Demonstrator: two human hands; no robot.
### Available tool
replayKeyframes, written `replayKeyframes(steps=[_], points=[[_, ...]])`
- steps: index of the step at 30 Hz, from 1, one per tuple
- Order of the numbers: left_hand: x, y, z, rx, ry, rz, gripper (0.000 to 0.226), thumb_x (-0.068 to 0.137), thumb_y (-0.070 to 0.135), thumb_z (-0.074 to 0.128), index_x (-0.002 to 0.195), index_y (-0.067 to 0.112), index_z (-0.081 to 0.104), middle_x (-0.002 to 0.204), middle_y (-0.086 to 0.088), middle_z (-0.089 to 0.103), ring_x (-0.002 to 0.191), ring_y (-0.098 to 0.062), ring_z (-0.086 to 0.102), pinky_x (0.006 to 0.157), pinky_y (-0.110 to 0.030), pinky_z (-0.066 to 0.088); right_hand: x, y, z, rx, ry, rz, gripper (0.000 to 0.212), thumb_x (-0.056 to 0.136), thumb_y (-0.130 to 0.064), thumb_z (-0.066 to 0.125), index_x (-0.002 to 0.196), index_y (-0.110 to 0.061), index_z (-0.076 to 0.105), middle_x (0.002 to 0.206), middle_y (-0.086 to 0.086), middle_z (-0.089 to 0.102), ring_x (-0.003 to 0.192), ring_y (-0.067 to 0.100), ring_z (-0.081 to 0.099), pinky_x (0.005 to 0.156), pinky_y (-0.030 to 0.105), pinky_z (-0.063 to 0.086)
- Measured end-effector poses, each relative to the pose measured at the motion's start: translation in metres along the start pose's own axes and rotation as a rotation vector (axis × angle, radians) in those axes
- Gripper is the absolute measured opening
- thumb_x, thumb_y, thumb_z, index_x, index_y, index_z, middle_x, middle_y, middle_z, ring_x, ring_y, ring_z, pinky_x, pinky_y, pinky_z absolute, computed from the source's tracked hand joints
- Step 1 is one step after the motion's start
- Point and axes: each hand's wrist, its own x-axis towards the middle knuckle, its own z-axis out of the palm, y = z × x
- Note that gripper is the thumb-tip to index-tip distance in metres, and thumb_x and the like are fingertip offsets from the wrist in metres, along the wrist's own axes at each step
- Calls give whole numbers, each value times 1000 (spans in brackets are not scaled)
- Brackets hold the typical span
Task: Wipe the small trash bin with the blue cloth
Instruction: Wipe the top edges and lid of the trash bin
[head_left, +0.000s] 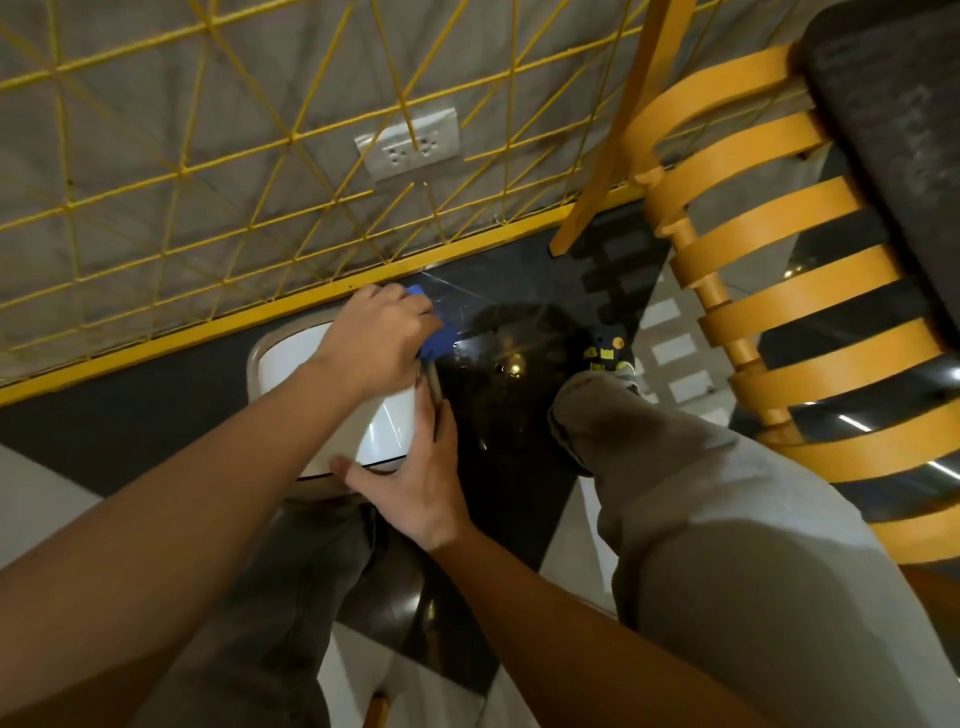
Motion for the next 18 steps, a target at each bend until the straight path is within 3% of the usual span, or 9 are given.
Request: replayKeyframes(steps=[4,7,11,13,18], points=[[22,-16,-5,18,-42,-186,39,82,27,55,121,19,55,121,-10,56,113,-33,49,92,-38,36,0,0,5,-8,19,35,113,65,-53,75,143,-42,-6,156,4,-3,144,25,-1,115,42,20],[22,-23,-10,-57,-23,-305,37,80,23,58,117,14,58,117,-14,58,110,-36,51,89,-40,41,-1,0,6,-16,21,56,111,65,-53,75,143,-43,-5,156,3,-4,144,25,0,114,42,21],[10,-5,-6,-40,-49,12,31,77,20,54,106,17,66,108,-10,62,99,-31,53,82,-37,40,-2,-1,6,14,32,50,112,64,-52,76,143,-40,-4,156,1,-3,144,22,-1,113,41,20],[2,3,-2,-38,-65,86,31,76,18,54,103,19,68,103,-7,64,96,-29,53,81,-37,38,-3,-2,5,24,29,48,113,64,-52,76,144,-39,-4,156,-1,-2,144,22,-1,113,42,20],[-3,-13,4,-189,85,-99,41,77,14,59,119,13,60,119,-13,59,108,-34,49,93,-40,38,-2,-2,5,-9,30,60,114,63,-56,74,145,-34,-2,156,0,-1,144,22,2,114,44,20]])
